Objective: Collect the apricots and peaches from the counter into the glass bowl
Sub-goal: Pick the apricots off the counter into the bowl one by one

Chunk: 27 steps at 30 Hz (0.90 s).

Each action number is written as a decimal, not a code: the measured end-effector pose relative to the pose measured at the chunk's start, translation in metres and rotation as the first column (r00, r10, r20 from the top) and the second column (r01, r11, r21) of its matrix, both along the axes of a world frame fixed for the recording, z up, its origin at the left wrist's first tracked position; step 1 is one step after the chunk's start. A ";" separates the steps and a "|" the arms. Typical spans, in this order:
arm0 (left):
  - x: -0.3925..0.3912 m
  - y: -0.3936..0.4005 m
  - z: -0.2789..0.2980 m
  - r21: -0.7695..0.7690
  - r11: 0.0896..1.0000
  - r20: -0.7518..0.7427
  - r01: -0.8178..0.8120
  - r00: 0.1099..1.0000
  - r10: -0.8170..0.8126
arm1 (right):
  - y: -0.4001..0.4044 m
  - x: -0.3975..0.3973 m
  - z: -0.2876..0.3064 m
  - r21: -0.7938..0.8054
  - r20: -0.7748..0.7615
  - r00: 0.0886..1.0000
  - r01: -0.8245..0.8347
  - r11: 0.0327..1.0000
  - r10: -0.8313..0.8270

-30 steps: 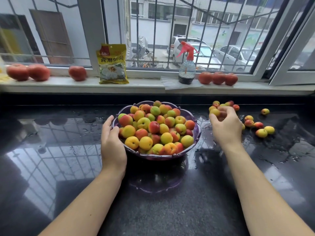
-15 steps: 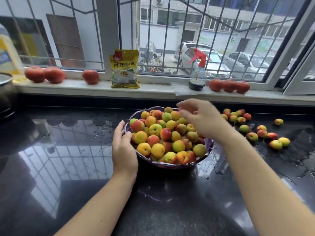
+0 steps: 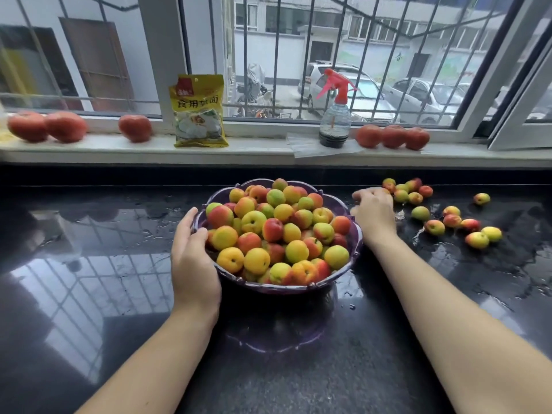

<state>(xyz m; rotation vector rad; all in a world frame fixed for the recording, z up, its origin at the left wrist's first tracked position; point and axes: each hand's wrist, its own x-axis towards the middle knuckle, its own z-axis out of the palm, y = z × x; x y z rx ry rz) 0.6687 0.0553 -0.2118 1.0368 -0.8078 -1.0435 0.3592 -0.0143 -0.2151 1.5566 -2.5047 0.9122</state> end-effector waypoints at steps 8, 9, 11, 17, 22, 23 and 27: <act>0.000 -0.001 -0.001 -0.010 1.000 0.001 -0.007 1.000 0.007 | -0.038 -0.032 0.001 0.244 -0.175 0.981 0.131 0.961 -0.089; -0.001 -0.001 -0.001 -0.013 1.000 -0.003 -0.007 1.000 0.007 | -0.038 -0.033 0.000 0.239 -0.191 0.977 0.144 0.960 -0.099; -0.001 -0.001 -0.001 -0.014 1.000 -0.003 -0.010 1.000 0.010 | -0.036 -0.034 0.001 0.184 -0.248 0.958 0.190 0.964 -0.142; -0.001 -0.001 0.000 -0.007 1.000 0.007 -0.004 1.000 0.004 | -0.027 -0.029 0.003 0.102 -0.223 0.939 0.290 0.951 -0.263; 0.000 -0.001 0.001 -0.005 1.000 0.007 -0.001 1.000 0.002 | -0.018 -0.028 -0.009 0.111 -0.173 0.964 0.223 0.969 -0.202; 0.000 -0.001 0.001 -0.004 1.000 0.011 -0.001 1.000 0.001 | -0.017 -0.026 -0.009 0.073 -0.161 0.967 0.210 0.975 -0.196; 0.000 -0.001 -0.001 0.002 1.000 0.011 0.012 1.000 -0.012 | -0.005 -0.015 0.016 -0.181 0.424 0.905 0.072 0.981 0.012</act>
